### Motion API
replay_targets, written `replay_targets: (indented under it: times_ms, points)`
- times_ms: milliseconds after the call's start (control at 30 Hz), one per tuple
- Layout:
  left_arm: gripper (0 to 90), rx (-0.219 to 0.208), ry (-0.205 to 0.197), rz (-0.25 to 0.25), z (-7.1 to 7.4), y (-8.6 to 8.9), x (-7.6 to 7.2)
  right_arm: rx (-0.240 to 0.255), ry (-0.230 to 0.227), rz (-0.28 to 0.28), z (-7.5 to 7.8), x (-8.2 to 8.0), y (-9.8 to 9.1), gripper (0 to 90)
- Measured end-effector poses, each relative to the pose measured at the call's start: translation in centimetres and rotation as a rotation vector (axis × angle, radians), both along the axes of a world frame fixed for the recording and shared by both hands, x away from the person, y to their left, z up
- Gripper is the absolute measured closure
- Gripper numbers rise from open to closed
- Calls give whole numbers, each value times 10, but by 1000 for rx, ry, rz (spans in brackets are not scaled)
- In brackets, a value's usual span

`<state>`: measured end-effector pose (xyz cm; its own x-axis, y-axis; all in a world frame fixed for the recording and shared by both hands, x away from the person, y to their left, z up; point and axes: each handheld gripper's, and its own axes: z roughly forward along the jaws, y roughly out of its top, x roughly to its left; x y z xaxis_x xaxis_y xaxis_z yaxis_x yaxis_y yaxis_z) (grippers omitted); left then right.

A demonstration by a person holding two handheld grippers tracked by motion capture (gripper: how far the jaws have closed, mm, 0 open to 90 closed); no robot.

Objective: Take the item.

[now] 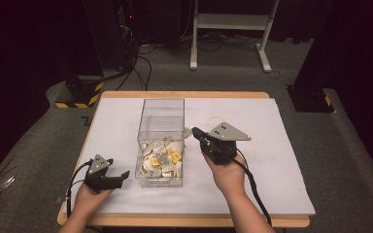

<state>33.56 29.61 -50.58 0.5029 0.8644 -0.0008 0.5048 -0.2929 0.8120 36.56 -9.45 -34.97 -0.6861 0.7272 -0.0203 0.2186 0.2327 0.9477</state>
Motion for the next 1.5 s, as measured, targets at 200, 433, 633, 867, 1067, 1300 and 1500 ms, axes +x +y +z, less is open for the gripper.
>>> replay_targets:
  times_ms: [200, 433, 633, 867, 1067, 1300, 1500]
  points:
    - [155, -4, -15, 4, 0, 1, -1, 0, -17, -36, 4, 4, -14, 893]
    - [153, -1, -18, 4, 0, 1, -1, 12, -15, -75, 3, 12, -25, 893]
    - [153, -5, -9, 1, 0, 1, 0, 12, -13, -112, 3, 17, -33, 894]
    - [152, -14, -21, 6, 1, 1, -2, 22, -12, -152, 5, 25, -46, 893]
    - [152, -14, -25, 4, 1, 1, -3, 23, -11, -181, 6, 31, -54, 893]
    - [152, -13, -25, 1, 1, 1, -3, 23, -9, -212, 5, 39, -62, 893]
    - [152, -13, -14, -7, 1, 2, 0, 18, -7, -234, 2, 46, -65, 893]
